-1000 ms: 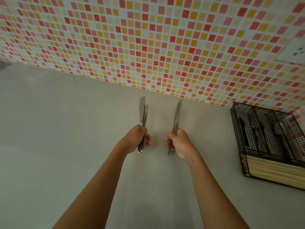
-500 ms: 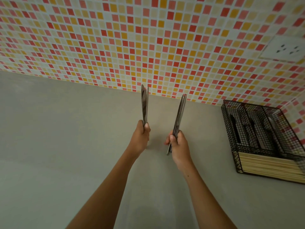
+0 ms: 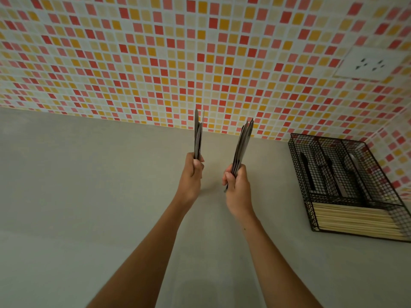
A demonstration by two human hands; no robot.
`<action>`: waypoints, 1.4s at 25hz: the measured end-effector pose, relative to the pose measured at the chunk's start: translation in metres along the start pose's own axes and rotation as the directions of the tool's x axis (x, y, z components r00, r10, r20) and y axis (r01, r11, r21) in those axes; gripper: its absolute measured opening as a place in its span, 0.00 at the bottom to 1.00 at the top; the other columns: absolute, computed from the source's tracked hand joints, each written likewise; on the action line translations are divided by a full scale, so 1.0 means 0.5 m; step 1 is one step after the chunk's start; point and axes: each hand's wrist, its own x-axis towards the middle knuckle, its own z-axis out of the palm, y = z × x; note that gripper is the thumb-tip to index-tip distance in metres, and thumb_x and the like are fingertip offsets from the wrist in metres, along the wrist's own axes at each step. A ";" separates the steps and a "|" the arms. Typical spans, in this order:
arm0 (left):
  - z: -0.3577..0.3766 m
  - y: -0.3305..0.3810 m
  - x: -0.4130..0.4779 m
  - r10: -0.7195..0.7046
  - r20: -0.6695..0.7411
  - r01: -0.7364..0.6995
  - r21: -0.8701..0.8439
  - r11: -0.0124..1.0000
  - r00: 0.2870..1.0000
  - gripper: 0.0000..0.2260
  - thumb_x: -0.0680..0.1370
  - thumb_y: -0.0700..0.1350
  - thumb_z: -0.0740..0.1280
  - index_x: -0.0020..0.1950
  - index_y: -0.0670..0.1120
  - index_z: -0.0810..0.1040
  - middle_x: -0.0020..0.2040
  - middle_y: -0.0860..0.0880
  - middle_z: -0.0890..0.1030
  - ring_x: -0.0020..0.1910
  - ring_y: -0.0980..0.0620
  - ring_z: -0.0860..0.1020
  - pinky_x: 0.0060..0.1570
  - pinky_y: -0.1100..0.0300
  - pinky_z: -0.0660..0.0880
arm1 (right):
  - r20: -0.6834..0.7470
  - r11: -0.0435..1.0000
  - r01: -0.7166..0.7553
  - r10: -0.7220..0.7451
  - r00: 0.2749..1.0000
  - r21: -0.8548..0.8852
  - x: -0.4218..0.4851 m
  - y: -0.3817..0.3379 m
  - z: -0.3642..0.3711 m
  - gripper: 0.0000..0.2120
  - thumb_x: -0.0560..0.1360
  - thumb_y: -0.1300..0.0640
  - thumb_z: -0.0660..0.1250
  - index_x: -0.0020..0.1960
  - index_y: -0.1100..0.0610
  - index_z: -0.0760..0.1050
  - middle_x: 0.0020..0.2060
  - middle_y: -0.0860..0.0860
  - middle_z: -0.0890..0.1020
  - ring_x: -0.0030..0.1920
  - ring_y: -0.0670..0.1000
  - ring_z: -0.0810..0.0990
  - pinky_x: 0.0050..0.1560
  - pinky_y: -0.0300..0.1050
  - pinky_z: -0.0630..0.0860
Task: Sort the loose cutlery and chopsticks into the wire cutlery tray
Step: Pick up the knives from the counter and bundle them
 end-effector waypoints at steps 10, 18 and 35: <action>0.001 0.002 0.032 0.041 -0.029 -0.041 0.002 0.999 0.999 0.07 0.83 0.41 0.54 0.46 0.48 0.66 0.35 0.52 0.72 0.37 0.49 0.72 0.39 0.56 0.72 | -0.045 0.999 0.047 -0.048 0.998 -0.020 0.004 0.028 0.011 0.16 0.80 0.66 0.53 0.42 0.45 0.63 0.33 0.46 0.70 0.32 0.42 0.70 0.36 0.37 0.68; 0.033 -0.031 -0.012 -0.145 0.043 0.146 -0.029 0.989 0.989 0.07 0.81 0.35 0.54 0.45 0.40 0.70 0.37 0.43 0.67 0.30 0.62 0.66 0.33 0.74 0.65 | -0.033 0.999 0.027 -0.027 0.999 -0.030 -0.011 0.068 0.020 0.16 0.80 0.66 0.52 0.44 0.45 0.63 0.34 0.46 0.71 0.33 0.41 0.70 0.37 0.33 0.67; 0.052 -0.055 -0.010 -0.040 0.033 0.035 0.138 0.990 0.999 0.08 0.83 0.45 0.51 0.48 0.43 0.63 0.34 0.52 0.67 0.30 0.60 0.65 0.32 0.69 0.65 | -0.067 0.999 0.015 -0.017 0.998 -0.037 -0.013 0.072 0.002 0.13 0.81 0.65 0.52 0.45 0.47 0.62 0.33 0.47 0.69 0.33 0.46 0.68 0.39 0.35 0.68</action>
